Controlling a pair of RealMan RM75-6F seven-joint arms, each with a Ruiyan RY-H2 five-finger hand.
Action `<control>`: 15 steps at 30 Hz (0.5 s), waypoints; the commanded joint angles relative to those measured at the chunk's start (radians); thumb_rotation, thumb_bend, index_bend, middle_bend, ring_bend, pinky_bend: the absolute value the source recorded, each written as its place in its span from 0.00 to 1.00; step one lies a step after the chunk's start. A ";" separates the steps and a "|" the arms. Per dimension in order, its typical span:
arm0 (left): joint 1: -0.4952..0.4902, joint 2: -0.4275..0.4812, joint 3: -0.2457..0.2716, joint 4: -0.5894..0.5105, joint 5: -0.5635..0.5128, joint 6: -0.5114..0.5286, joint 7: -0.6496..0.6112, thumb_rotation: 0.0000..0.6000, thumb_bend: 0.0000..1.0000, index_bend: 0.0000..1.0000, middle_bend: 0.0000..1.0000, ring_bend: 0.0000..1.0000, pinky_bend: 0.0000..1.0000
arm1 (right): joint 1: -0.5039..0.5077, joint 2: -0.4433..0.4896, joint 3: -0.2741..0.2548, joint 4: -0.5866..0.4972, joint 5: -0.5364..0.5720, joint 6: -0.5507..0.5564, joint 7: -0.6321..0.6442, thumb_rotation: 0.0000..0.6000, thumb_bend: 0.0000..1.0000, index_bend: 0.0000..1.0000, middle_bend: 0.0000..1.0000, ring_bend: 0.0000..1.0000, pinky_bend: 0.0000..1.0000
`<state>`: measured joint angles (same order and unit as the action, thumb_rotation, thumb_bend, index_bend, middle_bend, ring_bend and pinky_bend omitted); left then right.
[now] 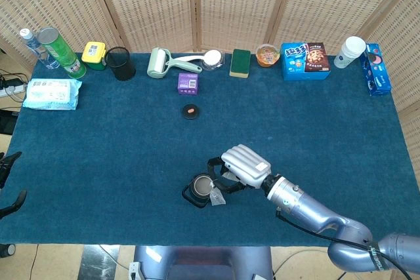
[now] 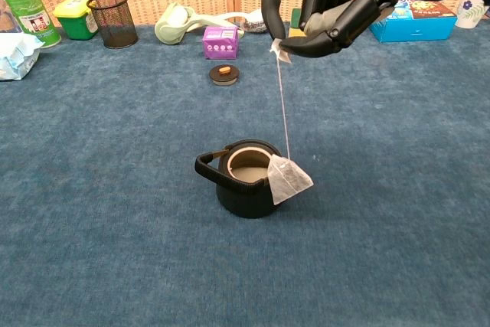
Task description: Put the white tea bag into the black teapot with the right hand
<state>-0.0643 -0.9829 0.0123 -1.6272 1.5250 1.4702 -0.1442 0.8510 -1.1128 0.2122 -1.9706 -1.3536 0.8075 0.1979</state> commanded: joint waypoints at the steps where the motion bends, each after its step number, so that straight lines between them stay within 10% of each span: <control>1: 0.001 -0.003 0.001 0.007 0.002 -0.001 -0.006 1.00 0.45 0.03 0.14 0.00 0.12 | 0.004 -0.005 0.000 -0.004 0.013 -0.003 -0.013 1.00 0.52 0.66 1.00 1.00 1.00; 15: 0.003 -0.010 -0.002 0.037 -0.001 -0.003 -0.033 1.00 0.45 0.03 0.14 0.00 0.12 | 0.031 -0.003 0.034 -0.014 0.078 -0.009 -0.058 1.00 0.52 0.66 1.00 1.00 1.00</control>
<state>-0.0608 -0.9926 0.0100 -1.5905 1.5239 1.4676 -0.1773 0.8802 -1.1174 0.2445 -1.9836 -1.2780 0.7990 0.1416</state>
